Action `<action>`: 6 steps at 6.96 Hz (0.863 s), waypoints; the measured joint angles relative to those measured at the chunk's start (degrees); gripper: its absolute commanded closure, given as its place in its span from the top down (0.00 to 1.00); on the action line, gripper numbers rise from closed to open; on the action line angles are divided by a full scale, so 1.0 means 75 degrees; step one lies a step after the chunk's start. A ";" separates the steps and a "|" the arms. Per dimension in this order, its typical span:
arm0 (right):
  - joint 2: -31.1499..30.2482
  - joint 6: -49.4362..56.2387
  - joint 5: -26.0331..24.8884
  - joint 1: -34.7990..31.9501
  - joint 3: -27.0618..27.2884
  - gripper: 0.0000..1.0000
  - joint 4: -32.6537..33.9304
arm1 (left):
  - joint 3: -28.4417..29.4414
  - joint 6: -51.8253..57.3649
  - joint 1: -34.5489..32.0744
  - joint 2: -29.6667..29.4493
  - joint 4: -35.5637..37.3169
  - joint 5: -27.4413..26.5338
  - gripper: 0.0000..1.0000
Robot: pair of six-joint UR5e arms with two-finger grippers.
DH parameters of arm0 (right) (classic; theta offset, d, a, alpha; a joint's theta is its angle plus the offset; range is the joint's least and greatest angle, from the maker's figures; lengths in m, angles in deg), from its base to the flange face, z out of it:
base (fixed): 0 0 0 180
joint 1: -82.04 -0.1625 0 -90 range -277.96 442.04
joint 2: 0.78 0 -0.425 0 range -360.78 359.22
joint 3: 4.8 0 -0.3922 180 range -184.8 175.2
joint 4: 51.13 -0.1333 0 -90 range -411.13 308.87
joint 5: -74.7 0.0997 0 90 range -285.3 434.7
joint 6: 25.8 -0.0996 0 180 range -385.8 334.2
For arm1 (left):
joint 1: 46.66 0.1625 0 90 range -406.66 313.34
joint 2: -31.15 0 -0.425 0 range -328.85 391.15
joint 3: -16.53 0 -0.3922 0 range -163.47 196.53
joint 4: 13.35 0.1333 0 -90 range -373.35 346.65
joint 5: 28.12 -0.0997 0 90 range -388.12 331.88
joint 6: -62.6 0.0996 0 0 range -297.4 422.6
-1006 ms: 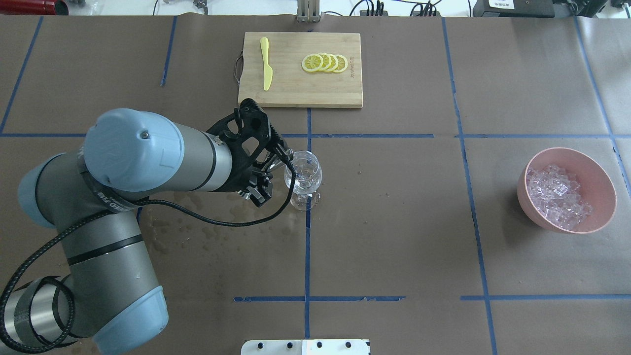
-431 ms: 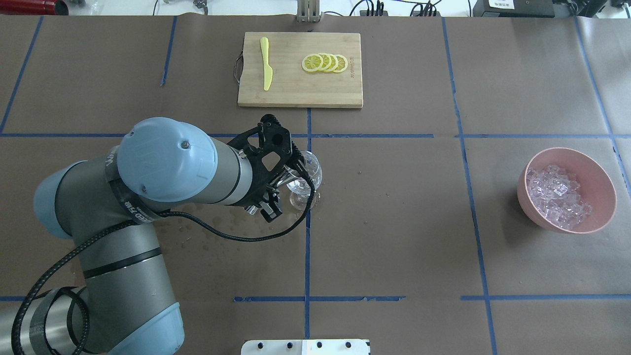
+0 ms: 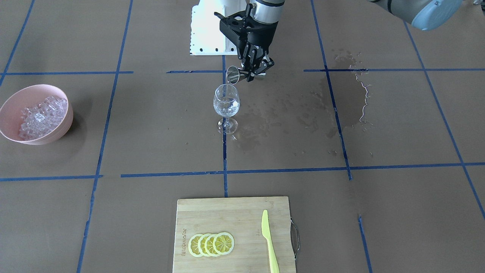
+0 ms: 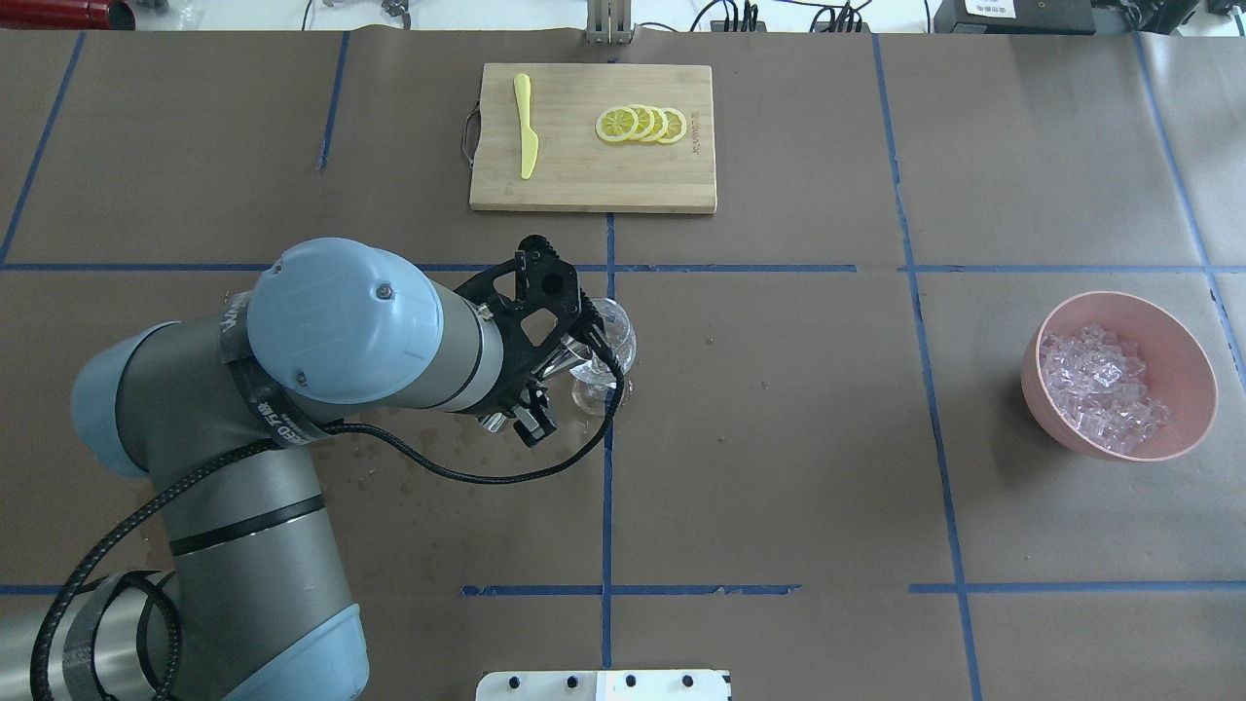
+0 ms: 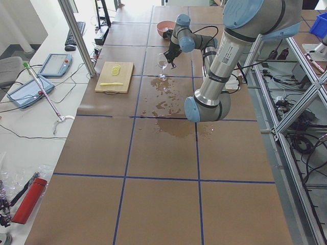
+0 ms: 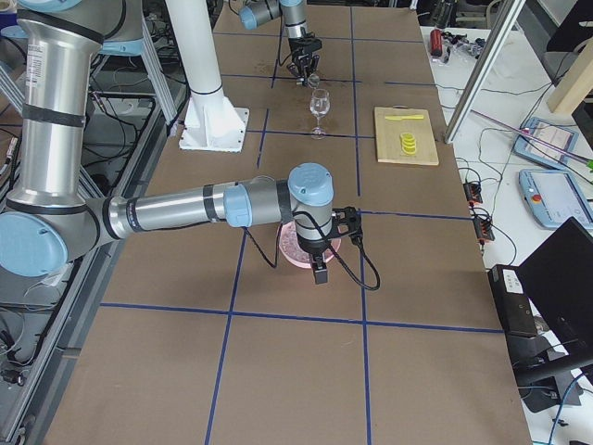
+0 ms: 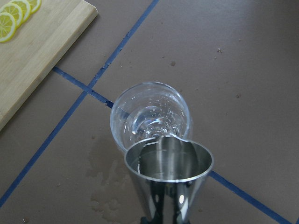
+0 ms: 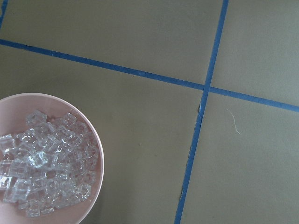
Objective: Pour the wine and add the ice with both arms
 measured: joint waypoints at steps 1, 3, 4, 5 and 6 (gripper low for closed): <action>0.0001 0.0000 0.0000 0.0000 0.0000 1.00 0.0000 | 0.0008 0.0000 0.0002 -0.0166 0.0325 0.0000 0.00; 0.0004 0.0000 0.0000 0.0000 -0.0012 1.00 0.0000 | 0.0041 -0.0007 0.0003 -0.0401 0.0800 0.0000 0.00; 0.0004 0.0000 0.0000 0.0000 -0.0018 1.00 0.0000 | 0.0056 -0.0005 0.0003 -0.0490 0.0998 0.0000 0.00; 0.0002 0.0000 0.0000 0.0000 -0.0021 1.00 0.0000 | 0.0077 0.0000 0.0003 -0.0665 0.1304 0.0000 0.00; 0.0002 0.0002 0.0000 0.0000 -0.0026 1.00 0.0000 | 0.0143 0.0003 0.0001 -0.0884 0.1624 0.0002 0.00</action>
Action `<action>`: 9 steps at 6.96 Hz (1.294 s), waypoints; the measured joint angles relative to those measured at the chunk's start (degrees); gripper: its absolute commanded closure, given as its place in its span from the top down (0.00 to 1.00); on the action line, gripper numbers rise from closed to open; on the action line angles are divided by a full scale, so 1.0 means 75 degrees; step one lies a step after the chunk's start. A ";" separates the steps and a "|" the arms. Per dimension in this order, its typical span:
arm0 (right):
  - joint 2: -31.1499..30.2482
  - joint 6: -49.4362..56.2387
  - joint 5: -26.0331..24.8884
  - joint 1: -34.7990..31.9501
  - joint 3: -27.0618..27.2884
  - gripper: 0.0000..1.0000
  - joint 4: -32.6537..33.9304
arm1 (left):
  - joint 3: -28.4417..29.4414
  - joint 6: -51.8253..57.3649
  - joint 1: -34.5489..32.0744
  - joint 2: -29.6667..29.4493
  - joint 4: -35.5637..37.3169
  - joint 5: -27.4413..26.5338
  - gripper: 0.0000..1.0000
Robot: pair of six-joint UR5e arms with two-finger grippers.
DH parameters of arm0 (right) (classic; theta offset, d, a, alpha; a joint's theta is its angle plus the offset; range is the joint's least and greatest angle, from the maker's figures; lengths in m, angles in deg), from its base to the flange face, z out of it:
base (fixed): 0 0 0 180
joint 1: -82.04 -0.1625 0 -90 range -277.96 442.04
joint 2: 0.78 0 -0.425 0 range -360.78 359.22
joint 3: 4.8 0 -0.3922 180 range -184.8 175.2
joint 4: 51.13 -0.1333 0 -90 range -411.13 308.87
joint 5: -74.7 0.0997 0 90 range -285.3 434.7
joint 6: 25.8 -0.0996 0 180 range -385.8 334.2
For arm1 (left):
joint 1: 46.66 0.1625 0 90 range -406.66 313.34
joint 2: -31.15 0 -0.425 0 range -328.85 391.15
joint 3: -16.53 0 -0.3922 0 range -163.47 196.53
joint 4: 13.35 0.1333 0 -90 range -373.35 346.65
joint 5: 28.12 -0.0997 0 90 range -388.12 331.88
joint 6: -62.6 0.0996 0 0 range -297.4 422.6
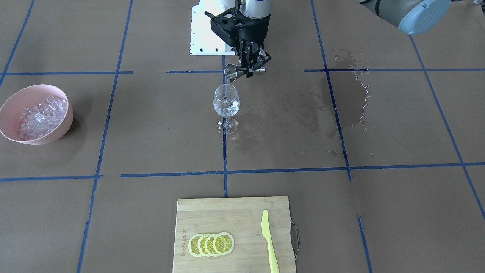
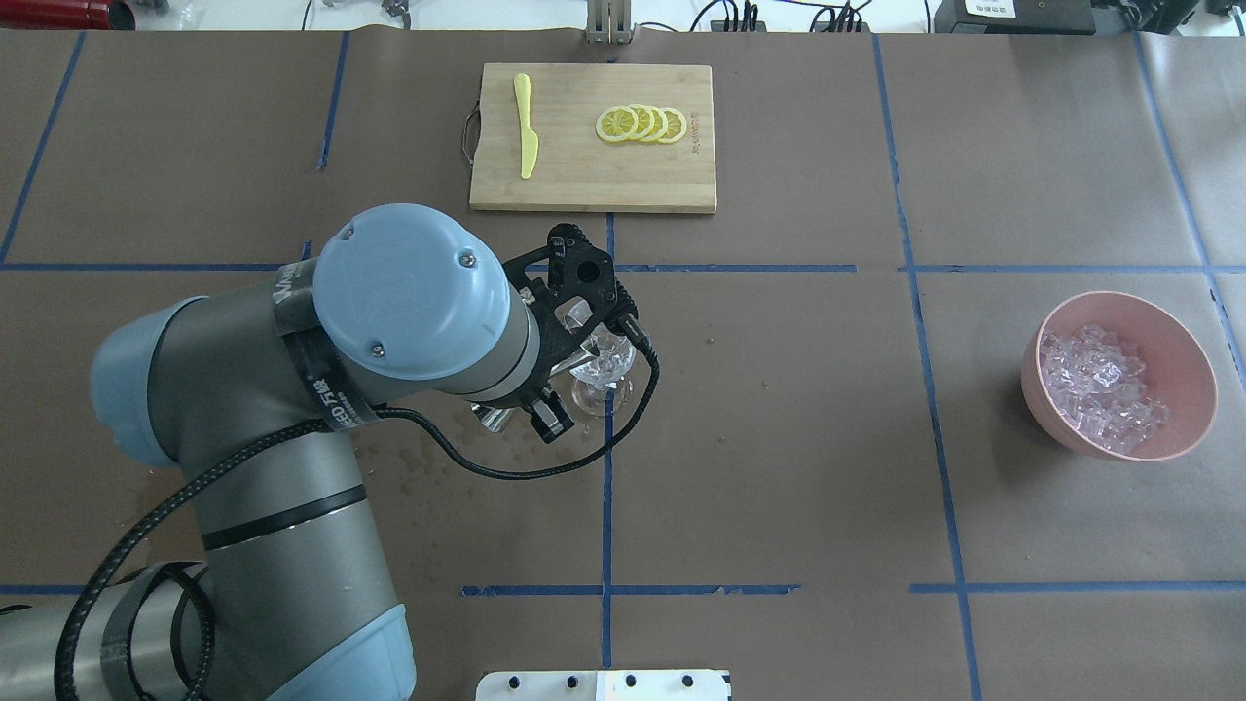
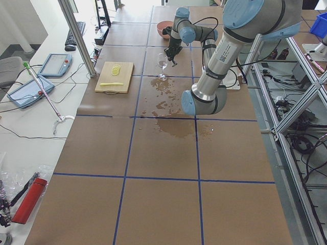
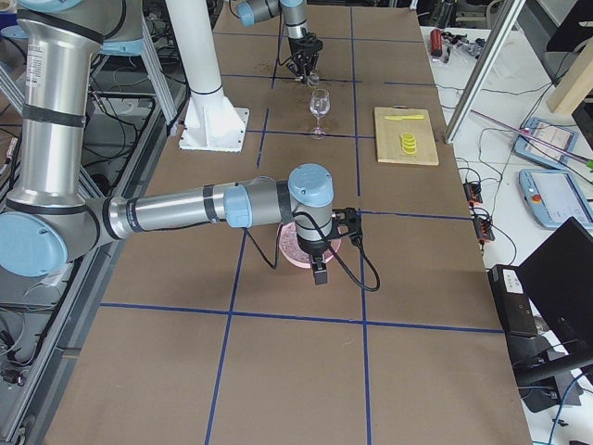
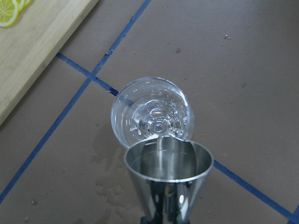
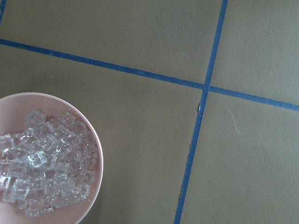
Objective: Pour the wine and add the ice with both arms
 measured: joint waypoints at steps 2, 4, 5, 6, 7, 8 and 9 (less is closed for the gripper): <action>0.0007 0.0006 0.0000 0.0000 -0.0011 1.00 0.0000 | 0.0227 0.0001 -0.0009 -0.0278 0.0352 0.0008 0.00; 0.0008 0.0006 0.0000 0.0000 -0.0026 1.00 0.0000 | 0.0344 0.0009 -0.0010 -0.0442 0.0638 0.0012 0.00; 0.0008 0.0008 0.0000 0.0000 -0.0029 1.00 0.0000 | 0.0373 0.0015 -0.0010 -0.0526 0.0819 0.0017 0.00; 0.0008 0.0009 0.0000 0.0000 -0.0032 1.00 0.0000 | 0.0408 0.0020 -0.0010 -0.0567 0.0927 0.0020 0.00; 0.0008 0.0009 0.0000 0.0000 -0.0032 1.00 0.0000 | 0.0445 0.0023 -0.0010 -0.0604 0.1008 0.0023 0.00; 0.0009 0.0009 0.0003 0.0000 -0.0032 1.00 0.0000 | 0.0497 0.0024 -0.0010 -0.0672 0.1116 0.0029 0.00; 0.0008 0.0009 0.0005 0.0000 -0.0033 1.00 0.0000 | 0.0618 0.0025 -0.0010 -0.0819 0.1287 0.0031 0.00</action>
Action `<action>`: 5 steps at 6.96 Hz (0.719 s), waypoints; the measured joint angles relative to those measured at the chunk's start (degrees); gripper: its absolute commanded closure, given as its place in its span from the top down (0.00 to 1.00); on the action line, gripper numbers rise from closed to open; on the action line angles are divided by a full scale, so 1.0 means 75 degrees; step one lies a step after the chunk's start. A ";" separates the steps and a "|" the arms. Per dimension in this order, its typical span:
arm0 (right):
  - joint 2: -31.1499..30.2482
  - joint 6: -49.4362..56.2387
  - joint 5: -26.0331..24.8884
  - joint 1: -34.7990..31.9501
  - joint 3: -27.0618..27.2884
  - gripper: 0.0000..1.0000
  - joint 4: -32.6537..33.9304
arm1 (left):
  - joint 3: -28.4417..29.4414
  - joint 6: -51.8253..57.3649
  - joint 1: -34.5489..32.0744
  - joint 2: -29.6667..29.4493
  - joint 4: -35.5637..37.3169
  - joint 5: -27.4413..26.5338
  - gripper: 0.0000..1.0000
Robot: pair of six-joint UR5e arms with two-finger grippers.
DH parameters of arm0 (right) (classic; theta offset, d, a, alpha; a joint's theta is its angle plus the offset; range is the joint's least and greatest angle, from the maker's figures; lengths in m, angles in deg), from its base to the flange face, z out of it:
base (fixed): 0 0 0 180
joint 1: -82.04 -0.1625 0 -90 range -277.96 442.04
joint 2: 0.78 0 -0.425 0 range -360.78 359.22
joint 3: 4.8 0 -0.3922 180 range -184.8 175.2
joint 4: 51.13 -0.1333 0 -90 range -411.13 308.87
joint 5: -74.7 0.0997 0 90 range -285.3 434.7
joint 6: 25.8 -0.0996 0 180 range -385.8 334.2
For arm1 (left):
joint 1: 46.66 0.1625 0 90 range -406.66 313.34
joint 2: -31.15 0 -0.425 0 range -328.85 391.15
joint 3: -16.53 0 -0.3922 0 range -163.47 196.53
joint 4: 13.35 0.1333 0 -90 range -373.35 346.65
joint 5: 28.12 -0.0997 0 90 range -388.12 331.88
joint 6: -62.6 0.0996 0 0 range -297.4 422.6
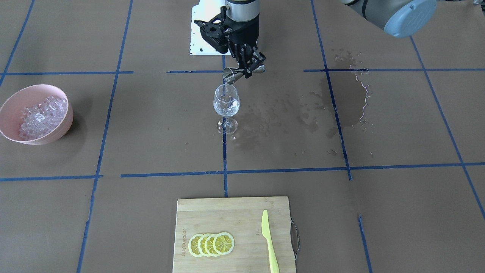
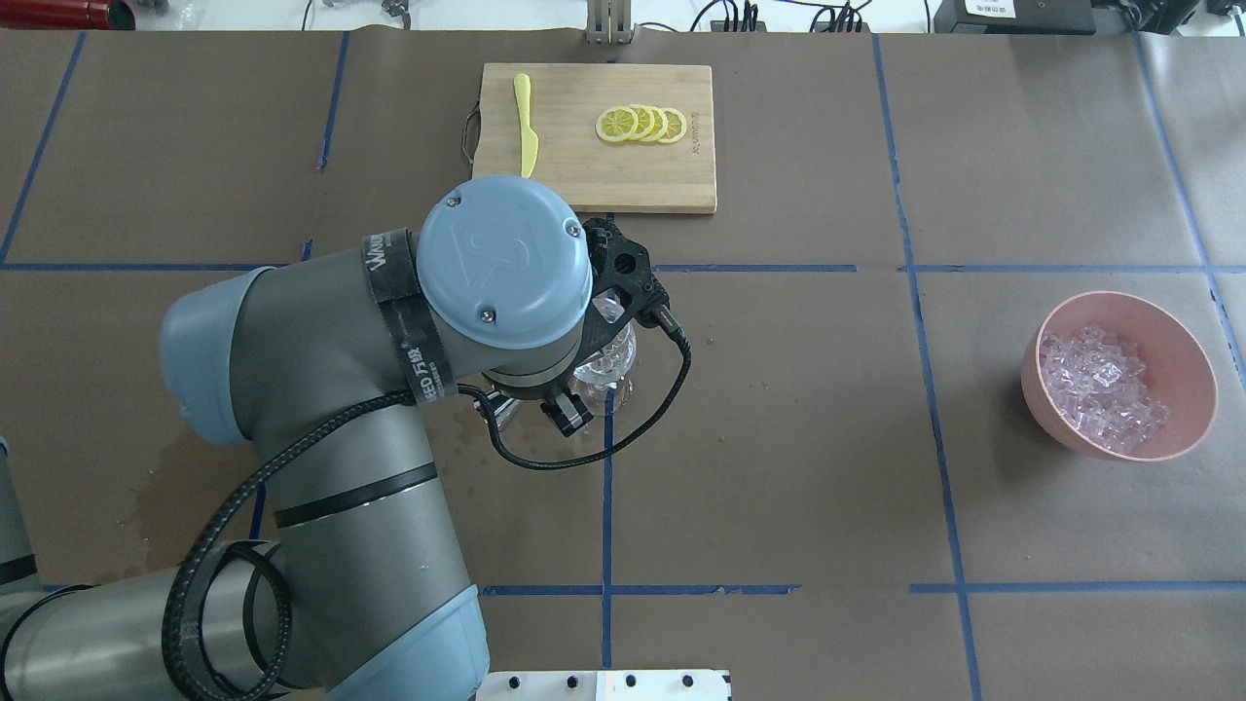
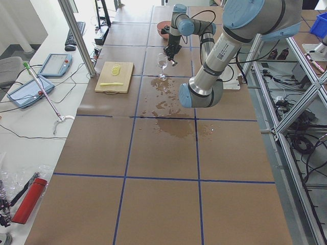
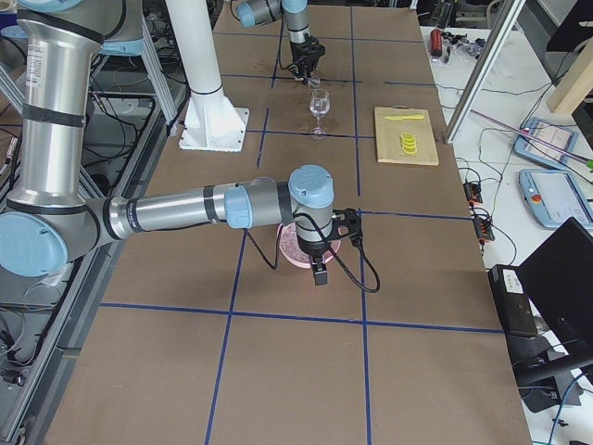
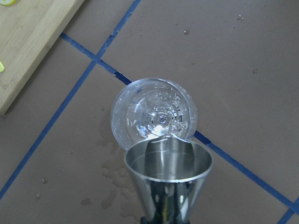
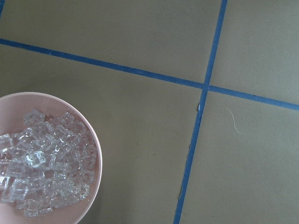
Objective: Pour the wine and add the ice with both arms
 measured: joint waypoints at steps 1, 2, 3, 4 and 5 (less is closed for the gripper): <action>0.0000 0.0000 -0.0002 0.0000 -0.0003 1.00 0.0000 | 0.0155 0.0000 0.0000 -0.0168 0.0160 0.0001 0.00; 0.0000 0.0000 -0.0004 0.0000 -0.0007 1.00 0.0000 | 0.0240 0.0000 -0.0004 -0.0249 0.0253 0.0001 0.00; 0.0000 0.0000 -0.0003 0.0000 -0.0009 1.00 0.0000 | 0.0277 0.0003 -0.0008 -0.0295 0.0361 -0.0001 0.00; 0.0000 -0.0003 0.0000 0.0000 -0.0011 1.00 0.0000 | 0.0286 0.0011 -0.0009 -0.0350 0.0504 -0.0006 0.00; 0.0000 -0.0005 -0.0002 0.0000 -0.0011 1.00 0.0000 | 0.0288 0.0037 -0.0019 -0.0407 0.0639 -0.0007 0.00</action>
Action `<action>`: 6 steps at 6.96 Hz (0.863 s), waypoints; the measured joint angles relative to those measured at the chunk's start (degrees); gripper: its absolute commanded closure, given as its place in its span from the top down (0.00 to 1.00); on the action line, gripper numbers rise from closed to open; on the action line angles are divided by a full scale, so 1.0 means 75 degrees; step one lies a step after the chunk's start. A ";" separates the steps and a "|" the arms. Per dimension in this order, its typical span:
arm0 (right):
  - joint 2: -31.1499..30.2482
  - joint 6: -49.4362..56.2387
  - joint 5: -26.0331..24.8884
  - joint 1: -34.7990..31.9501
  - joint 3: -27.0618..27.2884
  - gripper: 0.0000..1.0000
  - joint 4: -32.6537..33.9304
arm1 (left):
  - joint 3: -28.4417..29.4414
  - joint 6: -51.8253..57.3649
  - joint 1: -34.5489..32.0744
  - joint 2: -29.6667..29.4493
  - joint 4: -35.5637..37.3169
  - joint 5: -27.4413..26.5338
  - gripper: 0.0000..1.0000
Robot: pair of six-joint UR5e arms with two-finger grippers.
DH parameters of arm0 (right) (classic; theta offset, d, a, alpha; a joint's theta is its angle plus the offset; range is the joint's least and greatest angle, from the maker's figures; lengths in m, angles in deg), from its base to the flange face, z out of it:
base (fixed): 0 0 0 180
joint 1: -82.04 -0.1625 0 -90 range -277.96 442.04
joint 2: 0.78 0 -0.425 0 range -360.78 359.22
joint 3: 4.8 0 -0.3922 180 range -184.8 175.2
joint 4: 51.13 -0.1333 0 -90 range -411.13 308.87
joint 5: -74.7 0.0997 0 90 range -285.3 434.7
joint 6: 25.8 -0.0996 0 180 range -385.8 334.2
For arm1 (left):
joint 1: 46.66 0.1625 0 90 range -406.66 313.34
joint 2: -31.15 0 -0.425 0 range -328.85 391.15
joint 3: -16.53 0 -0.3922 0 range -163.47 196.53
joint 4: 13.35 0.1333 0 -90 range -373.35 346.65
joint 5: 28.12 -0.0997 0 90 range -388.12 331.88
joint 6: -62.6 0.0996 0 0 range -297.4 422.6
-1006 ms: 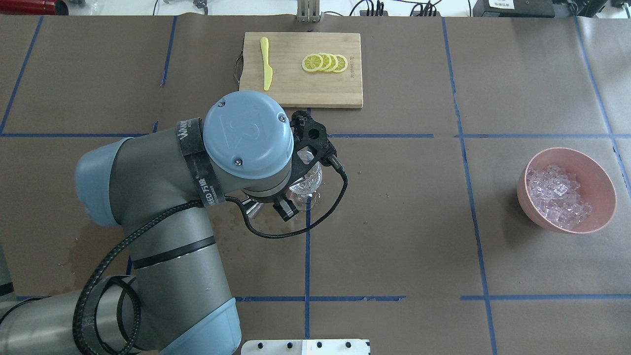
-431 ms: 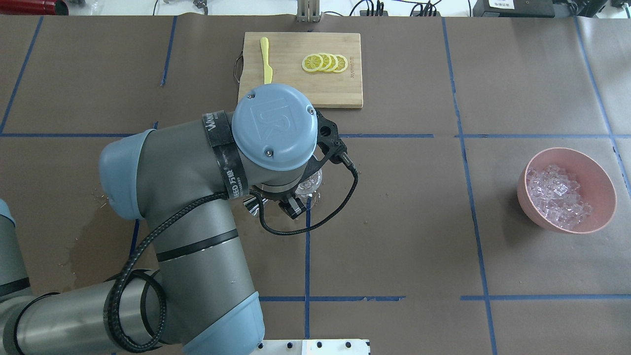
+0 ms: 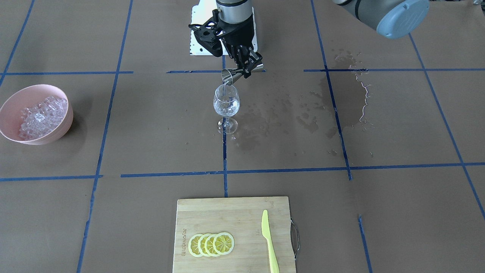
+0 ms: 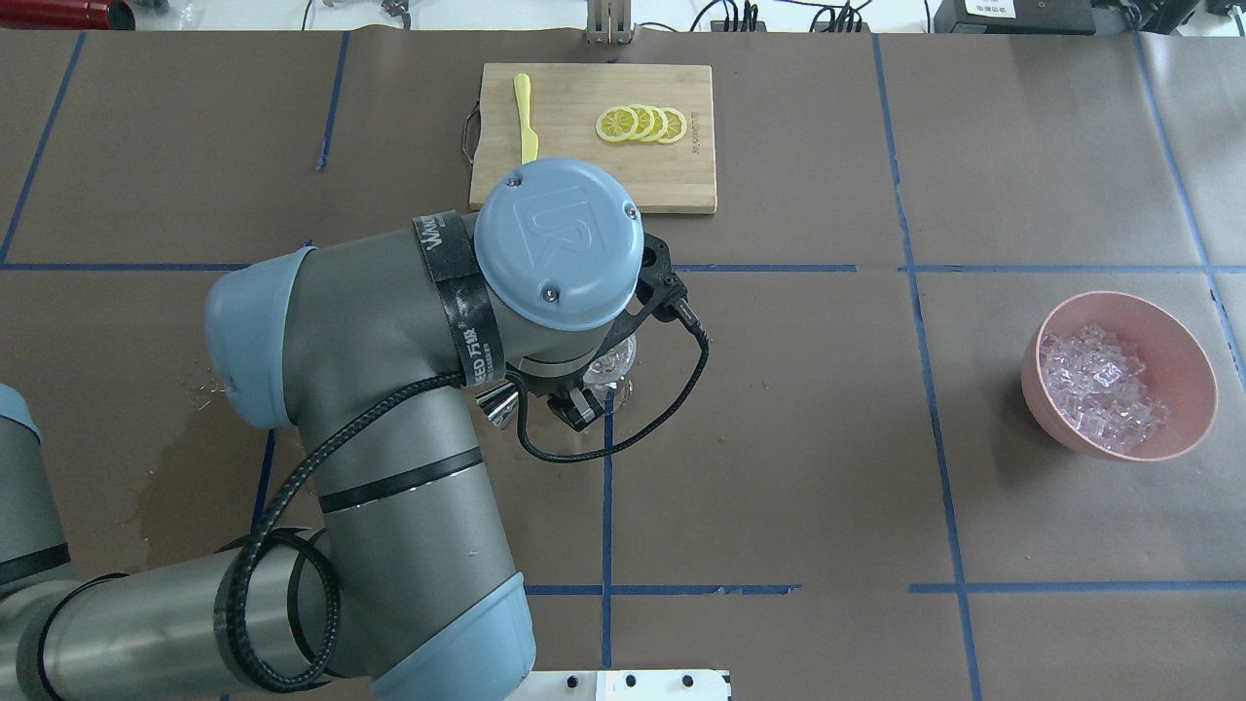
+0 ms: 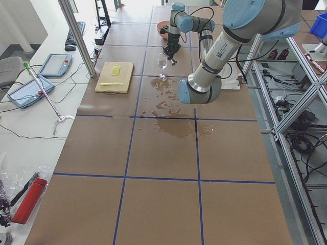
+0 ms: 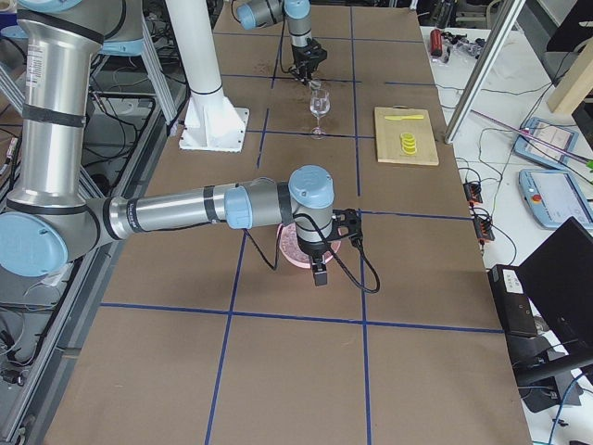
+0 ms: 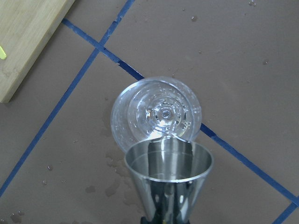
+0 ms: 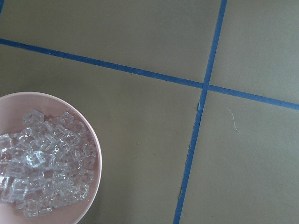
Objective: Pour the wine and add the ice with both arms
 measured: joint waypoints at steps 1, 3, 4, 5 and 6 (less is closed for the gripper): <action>0.0000 0.0002 0.0000 0.0000 0.0000 1.00 0.0000 | 0.0014 0.0040 -0.0008 -0.0042 0.0105 0.0004 0.00; 0.0000 0.0005 0.0002 0.0000 0.0000 1.00 0.0000 | 0.0116 0.0073 -0.0022 -0.0109 0.0216 0.0011 0.00; 0.0000 0.0005 0.0006 0.0000 -0.0001 1.00 0.0000 | 0.0217 0.0078 -0.0043 -0.0168 0.0233 0.0013 0.00; 0.0000 0.0005 0.0007 0.0000 -0.0001 1.00 0.0000 | 0.0317 0.0080 -0.0074 -0.0213 0.0238 0.0011 0.00; 0.0000 0.0003 0.0008 0.0000 0.0000 1.00 0.0000 | 0.0401 0.0110 -0.0093 -0.0236 0.0243 0.0006 0.00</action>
